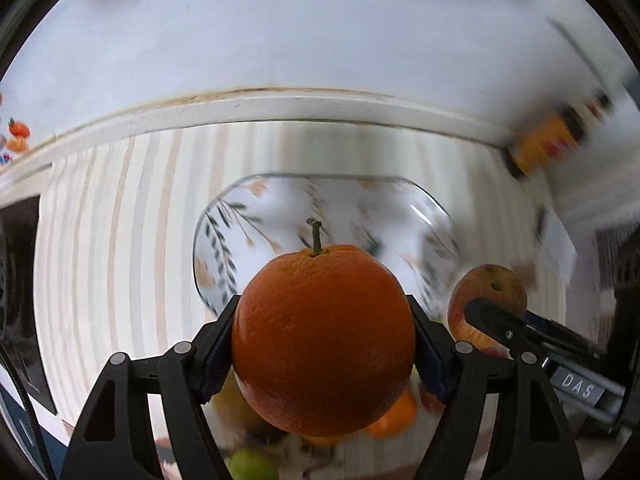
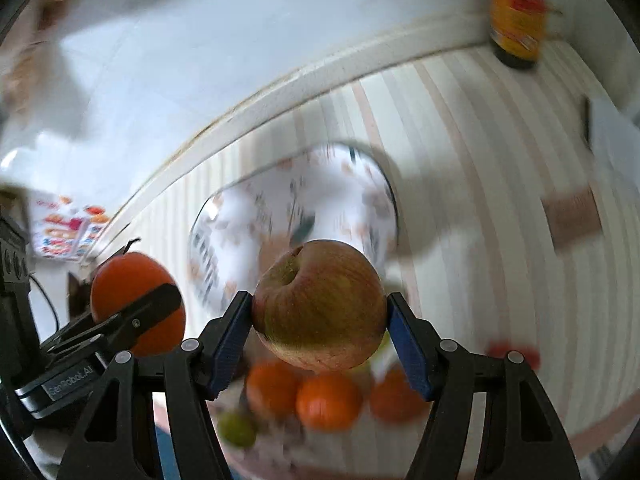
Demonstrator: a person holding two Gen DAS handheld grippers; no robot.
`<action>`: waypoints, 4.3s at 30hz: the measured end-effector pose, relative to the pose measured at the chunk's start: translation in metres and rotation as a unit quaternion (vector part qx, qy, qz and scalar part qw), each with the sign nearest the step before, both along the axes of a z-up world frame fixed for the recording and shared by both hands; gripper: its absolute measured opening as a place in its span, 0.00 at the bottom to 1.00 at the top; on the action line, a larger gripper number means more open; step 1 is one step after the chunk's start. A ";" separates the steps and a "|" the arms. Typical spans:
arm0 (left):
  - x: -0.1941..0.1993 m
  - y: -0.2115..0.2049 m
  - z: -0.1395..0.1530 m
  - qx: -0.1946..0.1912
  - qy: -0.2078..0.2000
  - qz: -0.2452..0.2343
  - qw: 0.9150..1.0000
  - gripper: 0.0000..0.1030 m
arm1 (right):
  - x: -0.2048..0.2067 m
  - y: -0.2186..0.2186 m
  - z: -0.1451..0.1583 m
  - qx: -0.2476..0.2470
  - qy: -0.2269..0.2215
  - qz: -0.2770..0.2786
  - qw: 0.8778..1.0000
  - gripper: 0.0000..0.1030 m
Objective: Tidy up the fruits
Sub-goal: 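Place the orange on the plate with the left tool while the right tool places the apple, then move both tools back toward the fruit cluster, then grasp the brown pear with the left tool while the right tool grasps an orange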
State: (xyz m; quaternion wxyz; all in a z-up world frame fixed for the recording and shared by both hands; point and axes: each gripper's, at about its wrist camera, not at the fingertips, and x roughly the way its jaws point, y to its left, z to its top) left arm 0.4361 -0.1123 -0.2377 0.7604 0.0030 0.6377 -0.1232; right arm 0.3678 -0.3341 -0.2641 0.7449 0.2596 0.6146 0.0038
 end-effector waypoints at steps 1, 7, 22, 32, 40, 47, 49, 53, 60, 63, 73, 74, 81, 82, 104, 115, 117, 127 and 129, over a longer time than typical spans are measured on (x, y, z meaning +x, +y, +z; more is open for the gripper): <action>0.017 0.003 -0.013 0.009 0.010 0.010 1.000 0.72 | 0.014 0.000 -0.007 -0.006 0.005 0.003 1.000 0.68; 0.056 0.006 -0.051 0.028 0.042 0.036 0.998 0.72 | 0.067 0.010 -0.041 -0.042 0.029 0.027 0.998 0.68; 0.062 0.021 -0.086 0.060 0.083 0.049 0.994 0.73 | 0.104 0.020 -0.064 -0.066 0.054 0.057 0.995 0.69; 0.068 0.014 -0.110 0.050 0.098 0.047 0.993 0.74 | 0.111 0.032 -0.053 -0.088 0.054 0.068 0.992 0.92; 0.063 0.023 -0.068 0.053 0.035 0.053 0.997 0.90 | 0.090 0.039 -0.030 -0.126 0.061 0.081 0.987 0.92; 0.021 0.033 -0.022 0.078 -0.020 0.057 0.995 0.90 | 0.048 0.054 -0.003 -0.142 0.046 0.089 0.985 0.92; 0.008 0.035 -0.010 0.080 -0.034 0.056 0.995 0.90 | 0.037 0.060 0.005 -0.148 0.037 0.088 0.984 0.92; -0.026 0.036 0.015 0.079 -0.058 0.054 0.994 0.90 | 0.010 0.065 0.030 -0.153 0.014 0.080 0.985 0.92; -0.070 0.043 0.052 0.071 -0.095 0.055 0.991 0.90 | -0.029 0.075 0.074 -0.164 -0.019 0.074 0.984 0.92; -0.087 0.043 0.065 0.068 -0.104 0.052 0.991 0.90 | -0.047 0.081 0.094 -0.176 -0.036 0.075 0.981 0.92; -0.136 0.044 0.108 0.063 -0.143 0.039 0.987 0.90 | -0.088 0.091 0.151 -0.187 -0.084 0.067 0.976 0.92; -0.139 0.045 0.110 0.062 -0.145 0.039 0.987 0.90 | -0.092 0.092 0.155 -0.187 -0.087 0.066 0.976 0.92; -0.152 0.057 0.118 0.041 -0.139 0.052 0.988 0.90 | -0.110 0.095 0.173 -0.164 -0.099 0.059 0.980 0.95; -0.151 0.059 0.117 0.035 -0.134 0.055 0.989 0.90 | -0.111 0.094 0.172 -0.159 -0.101 0.055 0.981 0.98; -0.103 0.100 -0.037 0.147 0.016 0.102 0.984 0.99 | -0.058 0.135 -0.041 -0.042 0.065 0.179 0.981 0.89; -0.087 0.113 -0.074 0.077 0.086 0.143 0.983 0.99 | -0.046 0.197 -0.066 -0.138 0.067 0.364 0.919 0.68; -0.082 0.112 -0.082 0.050 0.103 0.145 0.983 1.00 | -0.047 0.195 -0.075 -0.155 0.076 0.370 0.913 0.66; -0.052 0.090 -0.103 -0.057 0.136 0.146 0.978 0.97 | -0.039 0.156 -0.073 -0.105 0.077 0.307 0.943 0.66; -0.050 0.083 -0.105 -0.070 0.138 0.141 0.978 0.88 | -0.039 0.153 -0.073 -0.103 0.077 0.302 0.945 0.66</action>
